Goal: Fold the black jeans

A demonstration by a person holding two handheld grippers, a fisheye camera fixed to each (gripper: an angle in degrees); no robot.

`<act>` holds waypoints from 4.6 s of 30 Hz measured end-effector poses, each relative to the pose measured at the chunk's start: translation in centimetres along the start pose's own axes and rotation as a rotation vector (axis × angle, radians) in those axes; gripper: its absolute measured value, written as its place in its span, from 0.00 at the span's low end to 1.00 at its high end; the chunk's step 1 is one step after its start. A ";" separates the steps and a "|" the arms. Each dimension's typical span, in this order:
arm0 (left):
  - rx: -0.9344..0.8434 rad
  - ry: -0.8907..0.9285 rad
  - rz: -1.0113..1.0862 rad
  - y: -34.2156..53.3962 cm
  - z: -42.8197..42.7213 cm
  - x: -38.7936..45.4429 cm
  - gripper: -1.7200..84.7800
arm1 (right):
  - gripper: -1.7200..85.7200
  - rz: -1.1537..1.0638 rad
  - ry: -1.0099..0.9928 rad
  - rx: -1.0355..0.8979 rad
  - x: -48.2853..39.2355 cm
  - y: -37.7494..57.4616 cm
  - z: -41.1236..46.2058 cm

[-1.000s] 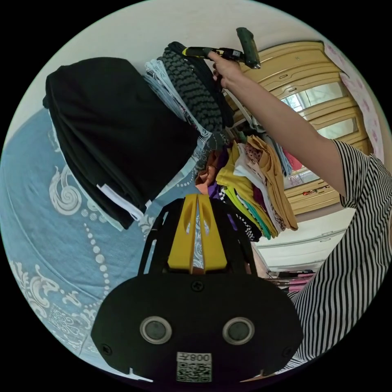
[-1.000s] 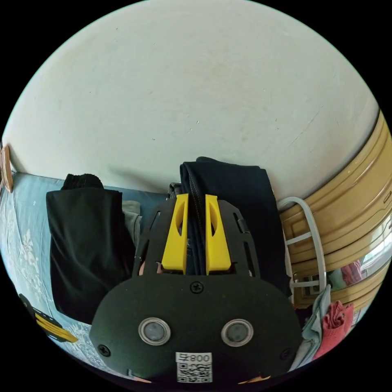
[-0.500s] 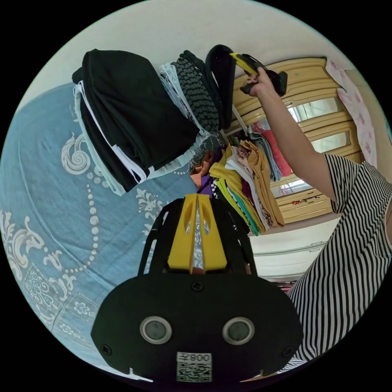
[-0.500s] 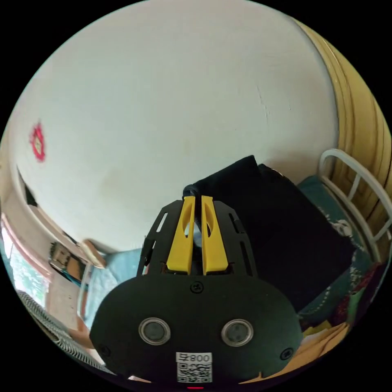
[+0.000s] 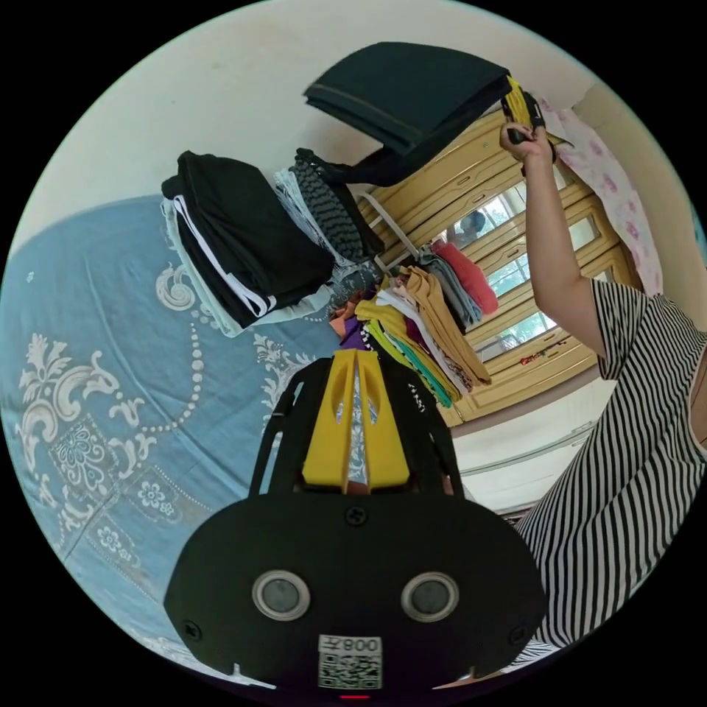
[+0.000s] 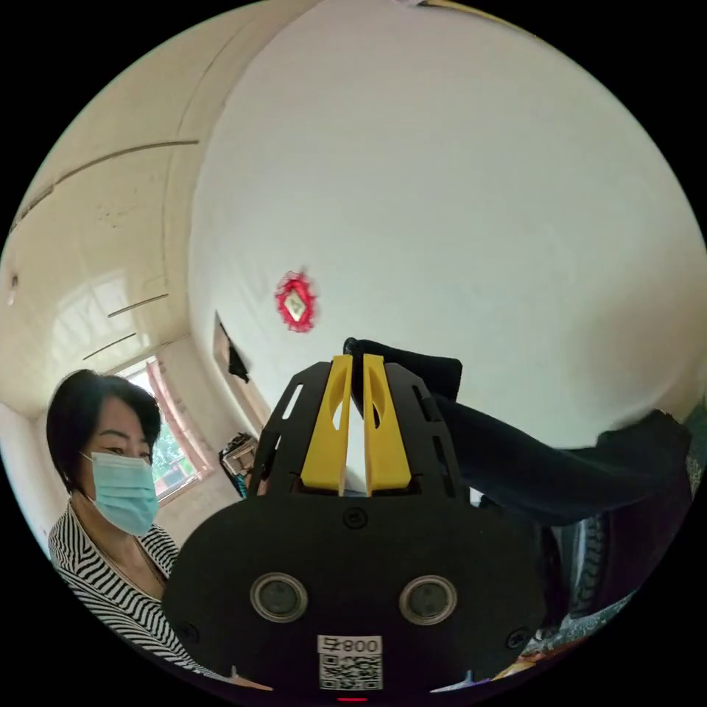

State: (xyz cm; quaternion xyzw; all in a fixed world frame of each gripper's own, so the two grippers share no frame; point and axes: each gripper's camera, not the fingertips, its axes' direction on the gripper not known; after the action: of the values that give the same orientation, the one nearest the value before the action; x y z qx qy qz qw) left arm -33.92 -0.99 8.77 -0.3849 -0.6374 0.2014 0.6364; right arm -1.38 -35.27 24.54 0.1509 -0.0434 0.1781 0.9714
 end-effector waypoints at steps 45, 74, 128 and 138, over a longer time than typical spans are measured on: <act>0.508 -0.380 -0.145 75.7 -48.6 22.0 0.10 | 0.04 -0.030 -0.613 -0.453 -57.5 20.1 7.4; 0.470 -0.558 -0.077 74.0 -63.4 18.4 0.18 | 0.04 -0.002 -0.622 -0.468 -66.4 19.0 23.8; 0.046 -0.324 -0.562 81.8 -37.7 2.7 0.11 | 0.09 0.309 -0.006 -1.338 -49.3 75.6 30.9; -0.100 -0.384 -0.448 78.6 -32.3 3.4 0.11 | 0.10 0.331 0.062 -1.383 -49.1 78.7 34.4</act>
State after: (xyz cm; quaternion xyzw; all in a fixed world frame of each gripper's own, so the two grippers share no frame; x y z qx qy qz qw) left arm 16.06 42.95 -44.24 -0.2204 -0.8244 0.0931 0.5130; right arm -76.47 7.87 72.32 -0.5138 -0.1413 0.2592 0.8055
